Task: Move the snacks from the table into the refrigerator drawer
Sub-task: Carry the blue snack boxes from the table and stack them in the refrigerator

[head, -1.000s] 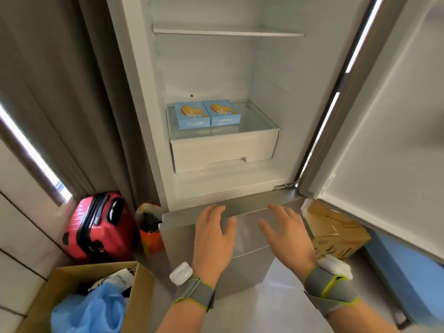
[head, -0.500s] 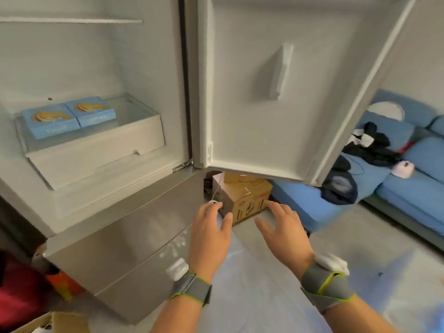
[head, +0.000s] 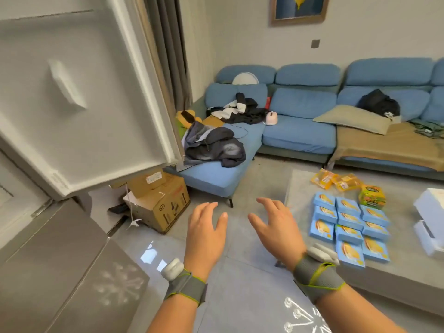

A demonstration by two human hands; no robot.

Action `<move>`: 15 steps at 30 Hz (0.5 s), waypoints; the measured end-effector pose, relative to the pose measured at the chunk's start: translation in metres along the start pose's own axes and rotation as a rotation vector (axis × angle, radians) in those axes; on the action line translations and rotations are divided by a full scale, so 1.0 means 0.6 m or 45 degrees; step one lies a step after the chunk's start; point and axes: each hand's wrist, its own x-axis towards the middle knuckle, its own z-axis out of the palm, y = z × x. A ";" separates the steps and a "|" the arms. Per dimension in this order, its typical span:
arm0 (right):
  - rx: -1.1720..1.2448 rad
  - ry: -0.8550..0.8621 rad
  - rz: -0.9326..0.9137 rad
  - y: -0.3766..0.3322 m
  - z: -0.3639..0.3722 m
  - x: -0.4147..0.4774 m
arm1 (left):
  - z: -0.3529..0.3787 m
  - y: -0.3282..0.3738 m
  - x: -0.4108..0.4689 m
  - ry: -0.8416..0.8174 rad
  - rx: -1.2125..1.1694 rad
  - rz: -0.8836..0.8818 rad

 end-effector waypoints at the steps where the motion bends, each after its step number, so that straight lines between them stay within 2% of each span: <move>1: 0.009 0.030 0.038 0.029 -0.024 -0.010 | 0.027 0.027 -0.006 -0.044 0.005 0.021; 7: 0.071 0.173 0.270 0.171 -0.129 -0.057 | 0.170 0.140 -0.031 -0.273 0.016 0.191; 15: 0.105 0.231 0.505 0.309 -0.188 -0.045 | 0.334 0.203 -0.007 -0.538 0.032 0.276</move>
